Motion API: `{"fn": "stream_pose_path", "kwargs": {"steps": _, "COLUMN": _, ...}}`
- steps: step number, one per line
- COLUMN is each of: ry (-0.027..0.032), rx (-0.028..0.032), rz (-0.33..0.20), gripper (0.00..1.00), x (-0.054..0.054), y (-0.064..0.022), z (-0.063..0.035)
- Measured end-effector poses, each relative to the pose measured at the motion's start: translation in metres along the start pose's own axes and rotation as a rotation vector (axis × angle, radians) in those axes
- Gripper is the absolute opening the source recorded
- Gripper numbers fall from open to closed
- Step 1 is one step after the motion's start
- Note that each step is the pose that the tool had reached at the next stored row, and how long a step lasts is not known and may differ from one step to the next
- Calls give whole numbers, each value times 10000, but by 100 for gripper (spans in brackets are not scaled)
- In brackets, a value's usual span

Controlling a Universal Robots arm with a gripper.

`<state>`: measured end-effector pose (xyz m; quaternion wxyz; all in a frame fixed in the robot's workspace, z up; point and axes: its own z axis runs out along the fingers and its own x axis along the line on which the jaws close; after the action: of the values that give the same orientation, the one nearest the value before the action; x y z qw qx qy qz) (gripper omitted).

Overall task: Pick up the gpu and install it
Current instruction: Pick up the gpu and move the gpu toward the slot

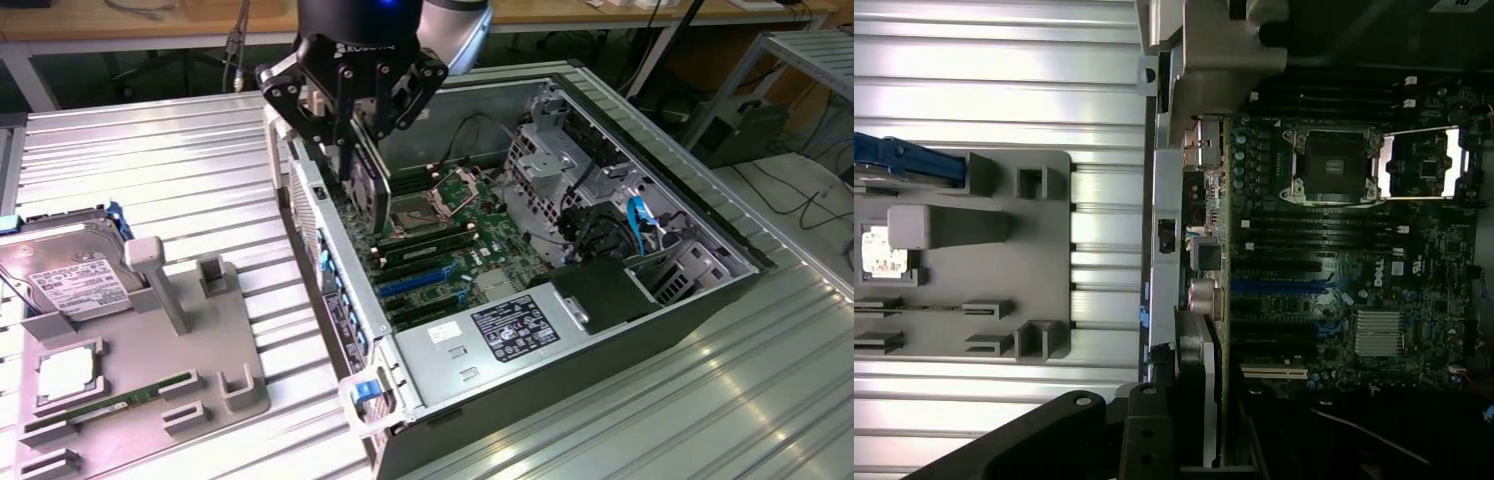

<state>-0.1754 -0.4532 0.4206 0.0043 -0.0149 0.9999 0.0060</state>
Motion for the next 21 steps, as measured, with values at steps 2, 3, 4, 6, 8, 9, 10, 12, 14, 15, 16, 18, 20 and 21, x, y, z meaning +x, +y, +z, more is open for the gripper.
{"fn": "stream_pose_path", "kwargs": {"steps": 2, "ry": 0, "rx": 0, "rz": 0, "gripper": 28, "x": -38, "y": -1, "z": 2}}
{"fn": "stream_pose_path", "kwargs": {"steps": 3, "ry": 0, "rx": 0, "rz": 0, "gripper": 28, "x": -55, "y": -2, "z": 3}}
{"fn": "stream_pose_path", "kwargs": {"steps": 4, "ry": 0, "rx": -1, "rz": 0, "gripper": 28, "x": -70, "y": -2, "z": 4}}
{"fn": "stream_pose_path", "kwargs": {"steps": 6, "ry": 0, "rx": -1, "rz": 0, "gripper": 28, "x": -101, "y": -3, "z": 5}}
{"fn": "stream_pose_path", "kwargs": {"steps": 8, "ry": 0, "rx": 0, "rz": 1, "gripper": 28, "x": -134, "y": -4, "z": 7}}
{"fn": "stream_pose_path", "kwargs": {"steps": 9, "ry": 1, "rx": 0, "rz": 1, "gripper": 28, "x": -148, "y": -4, "z": 7}}
{"fn": "stream_pose_path", "kwargs": {"steps": 10, "ry": 0, "rx": 0, "rz": 1, "gripper": 28, "x": -164, "y": -5, "z": 9}}
{"fn": "stream_pose_path", "kwargs": {"steps": 12, "ry": 0, "rx": 0, "rz": 0, "gripper": 28, "x": -194, "y": -6, "z": 10}}
{"fn": "stream_pose_path", "kwargs": {"steps": 14, "ry": 0, "rx": 0, "rz": 0, "gripper": 28, "x": -225, "y": -7, "z": 12}}
{"fn": "stream_pose_path", "kwargs": {"steps": 15, "ry": 0, "rx": 0, "rz": 0, "gripper": 28, "x": -242, "y": -7, "z": 13}}
{"fn": "stream_pose_path", "kwargs": {"steps": 16, "ry": 0, "rx": 0, "rz": 0, "gripper": 28, "x": -261, "y": -8, "z": 14}}
{"fn": "stream_pose_path", "kwargs": {"steps": 18, "ry": 0, "rx": 0, "rz": 0, "gripper": 28, "x": -295, "y": -9, "z": 16}}
{"fn": "stream_pose_path", "kwargs": {"steps": 20, "ry": 0, "rx": 0, "rz": 0, "gripper": 28, "x": -329, "y": -10, "z": 18}}
{"fn": "stream_pose_path", "kwargs": {"steps": 21, "ry": 0, "rx": -1, "rz": 0, "gripper": 28, "x": -348, "y": -11, "z": 19}}
